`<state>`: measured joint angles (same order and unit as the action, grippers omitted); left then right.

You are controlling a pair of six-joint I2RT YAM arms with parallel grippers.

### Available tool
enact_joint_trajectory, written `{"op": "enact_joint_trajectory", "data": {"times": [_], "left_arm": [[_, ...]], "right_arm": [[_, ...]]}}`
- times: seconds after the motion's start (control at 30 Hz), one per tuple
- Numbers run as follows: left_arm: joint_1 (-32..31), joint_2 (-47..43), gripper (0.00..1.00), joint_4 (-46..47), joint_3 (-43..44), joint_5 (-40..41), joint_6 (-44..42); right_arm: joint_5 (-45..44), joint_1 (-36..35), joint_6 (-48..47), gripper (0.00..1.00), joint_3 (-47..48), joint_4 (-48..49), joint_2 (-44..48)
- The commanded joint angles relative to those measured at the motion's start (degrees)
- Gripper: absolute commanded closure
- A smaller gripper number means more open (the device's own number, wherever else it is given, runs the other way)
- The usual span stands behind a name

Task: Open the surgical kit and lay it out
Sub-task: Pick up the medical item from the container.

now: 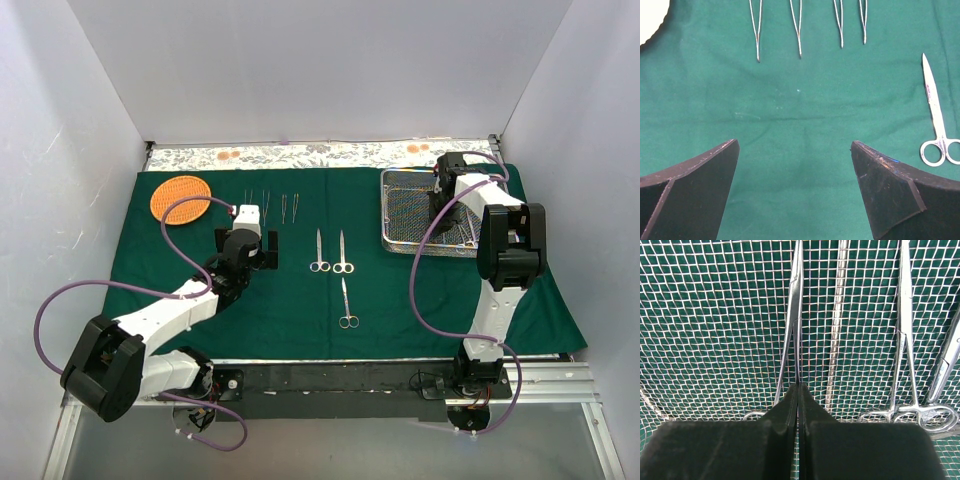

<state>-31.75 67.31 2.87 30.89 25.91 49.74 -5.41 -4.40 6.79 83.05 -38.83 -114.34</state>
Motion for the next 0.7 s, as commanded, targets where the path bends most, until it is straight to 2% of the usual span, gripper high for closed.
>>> {"op": "enact_joint_trajectory", "data": {"times": [0.0, 0.3, 0.6, 0.67], "left_arm": [[-0.25, -0.95, 0.05, -2.08, 3.64, -0.77, 0.19], [-0.33, -0.25, 0.05, -2.52, 8.74, -1.39, 0.62], [-0.33, -0.07, 0.05, -4.1, 10.24, -2.53, 1.77], [-0.25, -0.07, 0.05, -4.37, 10.33, -2.62, 1.86]], "right_arm": [[1.46, -0.43, 0.68, 0.99, -2.1, 0.33, -0.63], [2.42, -0.43, 1.12, 0.99, 1.94, 0.25, 2.81], [4.27, -0.25, 2.44, 0.99, 0.71, 2.18, 2.64], [3.92, -0.25, 2.88, 0.95, 0.89, 2.09, 2.72]]}}
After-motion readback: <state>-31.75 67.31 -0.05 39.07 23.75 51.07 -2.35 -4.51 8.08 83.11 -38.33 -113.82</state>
